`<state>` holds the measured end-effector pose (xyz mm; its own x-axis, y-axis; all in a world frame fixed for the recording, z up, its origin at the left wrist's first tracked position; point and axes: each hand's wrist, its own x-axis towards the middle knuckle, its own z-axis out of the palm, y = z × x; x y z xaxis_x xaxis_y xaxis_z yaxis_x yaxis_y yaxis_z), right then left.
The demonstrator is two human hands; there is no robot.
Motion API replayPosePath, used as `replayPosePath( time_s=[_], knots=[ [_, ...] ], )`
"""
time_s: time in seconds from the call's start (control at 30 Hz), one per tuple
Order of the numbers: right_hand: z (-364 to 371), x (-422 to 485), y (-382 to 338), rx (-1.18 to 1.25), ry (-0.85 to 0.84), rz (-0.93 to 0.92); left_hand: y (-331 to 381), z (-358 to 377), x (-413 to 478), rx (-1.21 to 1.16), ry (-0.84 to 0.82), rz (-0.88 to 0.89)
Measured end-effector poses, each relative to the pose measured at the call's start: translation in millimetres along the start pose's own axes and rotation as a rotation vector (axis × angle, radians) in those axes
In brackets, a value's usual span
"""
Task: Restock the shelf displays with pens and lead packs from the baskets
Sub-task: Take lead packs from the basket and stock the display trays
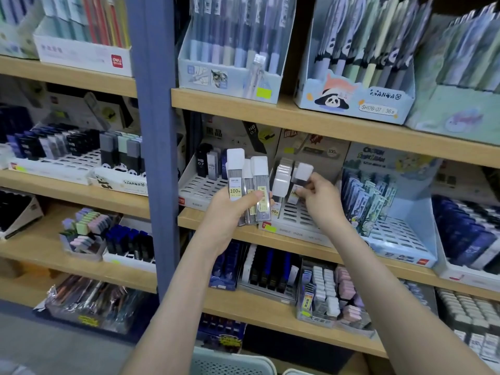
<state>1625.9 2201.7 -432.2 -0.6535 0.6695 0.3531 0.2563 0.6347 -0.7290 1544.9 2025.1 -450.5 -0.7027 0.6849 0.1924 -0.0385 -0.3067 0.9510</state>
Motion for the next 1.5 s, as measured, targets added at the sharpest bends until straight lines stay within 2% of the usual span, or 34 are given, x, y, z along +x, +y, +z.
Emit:
replayPosePath(
  time_s=[0.17,0.27,0.33,0.57,0.73,0.8,0.83,0.9,0.93,1.0,1.1,1.17,1.27,1.37,1.5],
  knots=[
    [8.8,-10.4,2.6,-0.217,0.012,-0.109,-3.9,1.2,1.3,-0.007,-0.002,-0.001],
    [8.3,-11.6,3.8,-0.361,0.081,-0.244,-4.8,1.6,1.8,-0.016,0.000,-0.004],
    [7.5,-8.2,5.9,-0.376,0.126,-0.295,-4.8,1.3,2.1,-0.017,0.003,-0.006],
    [2.3,-6.6,9.4,-0.361,0.132,-0.290,-5.7,1.8,1.6,0.006,-0.023,-0.018],
    [3.5,-10.0,8.6,-0.389,0.051,-0.275,-5.5,4.4,-0.7,-0.003,-0.036,-0.024],
    [1.6,-13.3,5.6,-0.420,0.089,-0.279,-5.1,5.0,-1.7,0.006,-0.036,-0.023],
    [0.3,-16.6,1.5,-0.392,0.142,-0.295,-4.9,5.1,-2.2,0.014,-0.040,-0.022],
    [-3.3,-28.0,-13.4,-0.180,0.201,-0.276,-5.0,5.7,-2.5,0.035,-0.057,-0.016],
    [-5.3,-34.2,-23.9,-0.031,0.169,-0.234,-4.7,6.5,-2.8,0.049,-0.068,-0.009],
    [-8.1,-43.7,-44.0,0.179,-0.016,-0.128,-4.1,9.1,-3.7,0.081,-0.086,0.015],
    [-8.0,-48.0,-53.4,0.229,-0.203,-0.039,-2.7,13.0,-6.5,0.123,-0.117,0.040],
    [-10.9,-47.1,-51.8,0.379,-0.227,0.033,-1.1,14.2,-8.6,0.127,-0.136,0.035],
    [-22.6,-41.6,-44.4,0.557,-0.142,0.088,0.5,11.8,-9.1,0.044,-0.109,0.011],
    [-29.9,-32.3,-33.4,0.452,-0.014,0.102,1.2,6.4,-9.0,-0.042,-0.073,-0.005],
    [-31.6,-29.0,-20.9,0.278,-0.071,0.019,-0.6,2.5,-8.3,-0.070,-0.056,-0.018]
  ],
)
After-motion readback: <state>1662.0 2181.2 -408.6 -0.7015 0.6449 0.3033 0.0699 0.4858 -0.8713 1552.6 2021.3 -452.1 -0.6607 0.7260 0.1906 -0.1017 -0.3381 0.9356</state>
